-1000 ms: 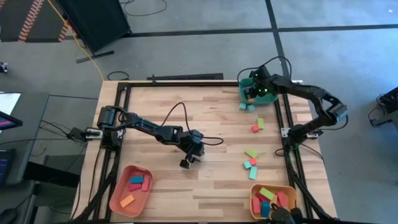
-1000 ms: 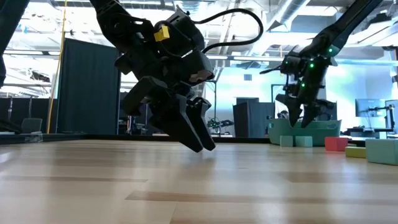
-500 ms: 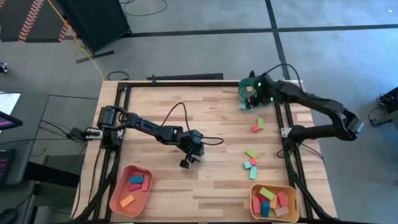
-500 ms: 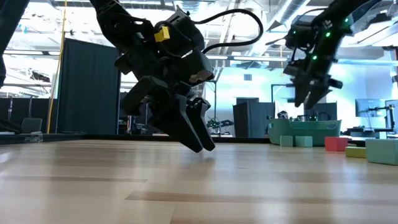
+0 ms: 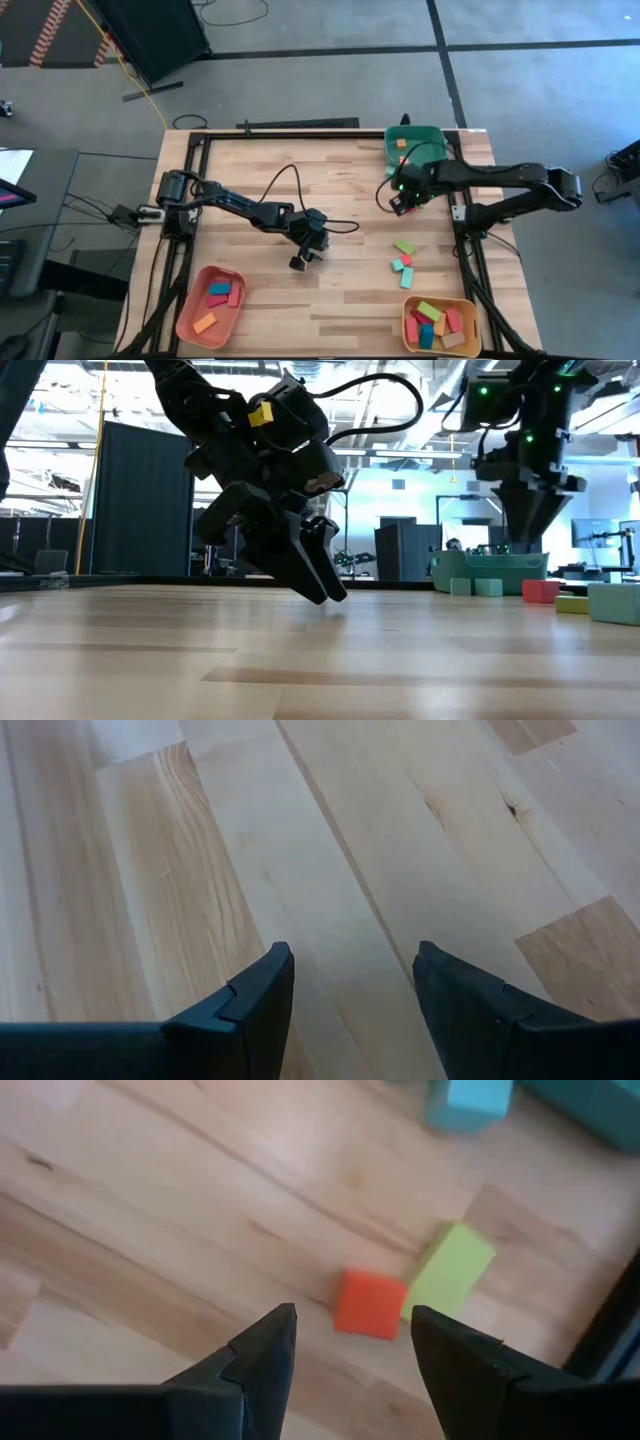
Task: Sort blocks by size
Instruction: Put the small orange square block into the blue bin
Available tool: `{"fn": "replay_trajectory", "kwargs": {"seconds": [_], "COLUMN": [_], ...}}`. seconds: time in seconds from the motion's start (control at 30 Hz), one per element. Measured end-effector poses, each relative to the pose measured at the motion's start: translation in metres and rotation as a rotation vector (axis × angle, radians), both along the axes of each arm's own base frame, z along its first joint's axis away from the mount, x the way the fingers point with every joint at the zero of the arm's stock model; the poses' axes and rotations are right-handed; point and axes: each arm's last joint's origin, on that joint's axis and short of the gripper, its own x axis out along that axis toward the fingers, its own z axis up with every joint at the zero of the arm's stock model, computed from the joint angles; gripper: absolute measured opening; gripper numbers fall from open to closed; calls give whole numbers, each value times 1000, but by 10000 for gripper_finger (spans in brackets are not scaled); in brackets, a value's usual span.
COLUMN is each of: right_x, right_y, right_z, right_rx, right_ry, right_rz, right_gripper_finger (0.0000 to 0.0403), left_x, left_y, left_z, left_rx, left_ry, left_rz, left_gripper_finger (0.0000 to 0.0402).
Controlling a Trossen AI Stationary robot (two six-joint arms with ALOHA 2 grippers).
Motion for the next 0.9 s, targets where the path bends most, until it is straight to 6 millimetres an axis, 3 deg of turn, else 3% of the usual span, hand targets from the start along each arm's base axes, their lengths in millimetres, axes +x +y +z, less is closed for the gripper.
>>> {"fn": "replay_trajectory", "kwargs": {"seconds": [0.37, 0.63, 0.9], "right_x": [-1, -4, -4], "right_y": [16, 10, 11], "right_z": [-47, -57, -54], "right_rx": [24, -5, -4], "right_ry": [68, 31, -6], "right_rz": [-45, -61, -48], "right_gripper_finger": [226, 226, 226], "left_x": [0, 0, 1], "left_y": [0, 0, 0], "left_z": [0, 0, 1], "left_rx": [10, 12, 12], "left_ry": [-5, -11, -14], "left_rz": [-11, -14, -14], "left_gripper_finger": [197, 197, 197]}}
